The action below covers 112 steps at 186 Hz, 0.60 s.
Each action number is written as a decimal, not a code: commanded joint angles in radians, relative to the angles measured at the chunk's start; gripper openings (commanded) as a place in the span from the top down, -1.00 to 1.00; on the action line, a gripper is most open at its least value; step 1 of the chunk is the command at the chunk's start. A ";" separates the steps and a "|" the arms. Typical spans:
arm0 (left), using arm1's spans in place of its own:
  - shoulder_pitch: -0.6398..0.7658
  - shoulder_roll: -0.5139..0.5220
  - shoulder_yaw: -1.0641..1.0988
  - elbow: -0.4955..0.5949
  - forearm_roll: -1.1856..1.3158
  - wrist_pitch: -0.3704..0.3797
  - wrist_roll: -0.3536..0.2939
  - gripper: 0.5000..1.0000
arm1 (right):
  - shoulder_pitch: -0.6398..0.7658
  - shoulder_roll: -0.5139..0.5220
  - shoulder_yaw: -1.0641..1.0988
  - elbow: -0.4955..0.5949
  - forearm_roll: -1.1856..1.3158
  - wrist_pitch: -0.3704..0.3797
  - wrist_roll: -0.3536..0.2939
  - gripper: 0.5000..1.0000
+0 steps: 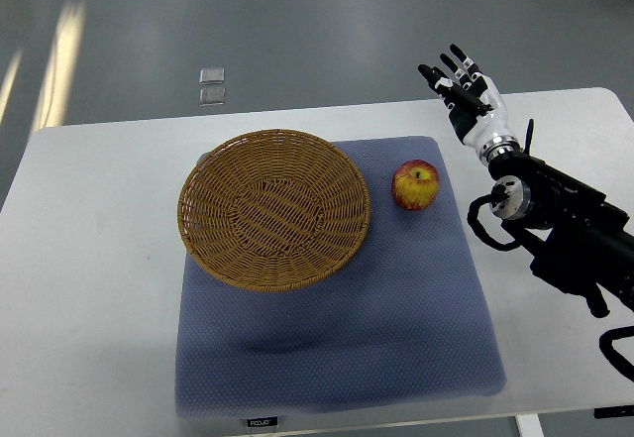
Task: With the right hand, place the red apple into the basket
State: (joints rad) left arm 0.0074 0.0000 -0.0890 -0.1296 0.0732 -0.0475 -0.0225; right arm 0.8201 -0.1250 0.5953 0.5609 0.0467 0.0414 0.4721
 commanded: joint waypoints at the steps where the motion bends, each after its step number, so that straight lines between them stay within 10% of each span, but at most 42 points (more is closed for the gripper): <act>1: 0.000 0.000 0.000 -0.001 0.000 0.000 0.000 -1.00 | 0.002 -0.001 -0.002 -0.001 -0.002 -0.002 -0.001 -0.69; 112: 0.005 0.000 0.000 0.001 0.000 0.000 0.000 -1.00 | 0.125 -0.146 -0.018 -0.001 -0.047 -0.002 -0.015 -0.69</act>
State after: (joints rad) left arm 0.0103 0.0000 -0.0890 -0.1290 0.0731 -0.0475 -0.0228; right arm 0.8999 -0.2302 0.5813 0.5601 0.0288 0.0456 0.4619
